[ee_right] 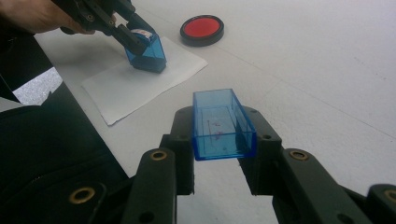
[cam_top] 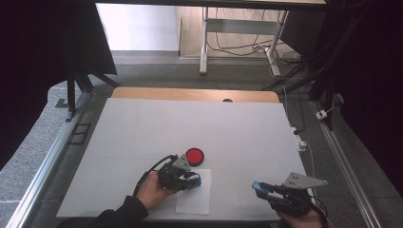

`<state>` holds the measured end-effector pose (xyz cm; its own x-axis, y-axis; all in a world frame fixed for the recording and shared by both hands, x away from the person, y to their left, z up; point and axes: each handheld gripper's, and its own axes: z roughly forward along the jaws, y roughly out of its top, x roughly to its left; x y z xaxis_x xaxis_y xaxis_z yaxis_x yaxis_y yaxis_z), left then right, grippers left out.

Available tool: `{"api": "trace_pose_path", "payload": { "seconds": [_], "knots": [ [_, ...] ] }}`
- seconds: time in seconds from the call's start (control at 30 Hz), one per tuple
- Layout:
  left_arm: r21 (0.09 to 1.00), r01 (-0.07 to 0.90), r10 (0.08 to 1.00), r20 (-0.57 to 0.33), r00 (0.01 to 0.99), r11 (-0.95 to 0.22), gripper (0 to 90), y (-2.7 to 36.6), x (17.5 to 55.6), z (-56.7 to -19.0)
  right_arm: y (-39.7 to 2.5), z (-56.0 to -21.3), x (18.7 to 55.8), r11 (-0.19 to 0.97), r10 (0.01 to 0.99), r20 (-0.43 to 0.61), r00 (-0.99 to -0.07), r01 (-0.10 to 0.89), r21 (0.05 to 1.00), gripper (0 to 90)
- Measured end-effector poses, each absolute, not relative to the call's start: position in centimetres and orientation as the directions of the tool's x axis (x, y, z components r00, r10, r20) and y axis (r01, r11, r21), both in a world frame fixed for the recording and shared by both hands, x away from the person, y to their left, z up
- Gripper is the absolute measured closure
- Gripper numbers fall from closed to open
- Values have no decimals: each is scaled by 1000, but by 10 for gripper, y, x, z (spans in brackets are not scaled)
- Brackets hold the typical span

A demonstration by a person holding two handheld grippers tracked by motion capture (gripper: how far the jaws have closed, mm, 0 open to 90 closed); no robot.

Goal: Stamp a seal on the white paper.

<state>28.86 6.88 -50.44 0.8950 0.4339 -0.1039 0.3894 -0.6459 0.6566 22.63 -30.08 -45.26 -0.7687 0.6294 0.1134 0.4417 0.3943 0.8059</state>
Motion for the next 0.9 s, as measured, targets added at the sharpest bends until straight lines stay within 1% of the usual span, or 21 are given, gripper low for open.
{"api": "trace_pose_path", "payload": {
  "seconds": [0.23, 0.4, 0.57, 0.77, 0.9],
  "knots": [
    [647, 368, 431, -67, 900, -668, 702, 66, 285, -504, -301, -452, 226, 398, 630, 110, -769, 441, 804, 687],
    [647, 382, 440, -78, 894, -660, 704, 66, 285, -504, -300, -452, 226, 403, 630, 108, -769, 442, 801, 687],
    [642, 379, 442, -70, 894, -666, 705, 65, 284, -504, -300, -452, 226, 403, 630, 108, -769, 443, 801, 687],
    [649, 412, 451, -119, 885, -639, 705, 67, 288, -506, -300, -452, 226, 404, 630, 108, -769, 442, 801, 687],
    [646, 420, 448, -132, 884, -638, 706, 69, 290, -506, -300, -452, 226, 401, 629, 109, -770, 442, 802, 687]
  ]
}}
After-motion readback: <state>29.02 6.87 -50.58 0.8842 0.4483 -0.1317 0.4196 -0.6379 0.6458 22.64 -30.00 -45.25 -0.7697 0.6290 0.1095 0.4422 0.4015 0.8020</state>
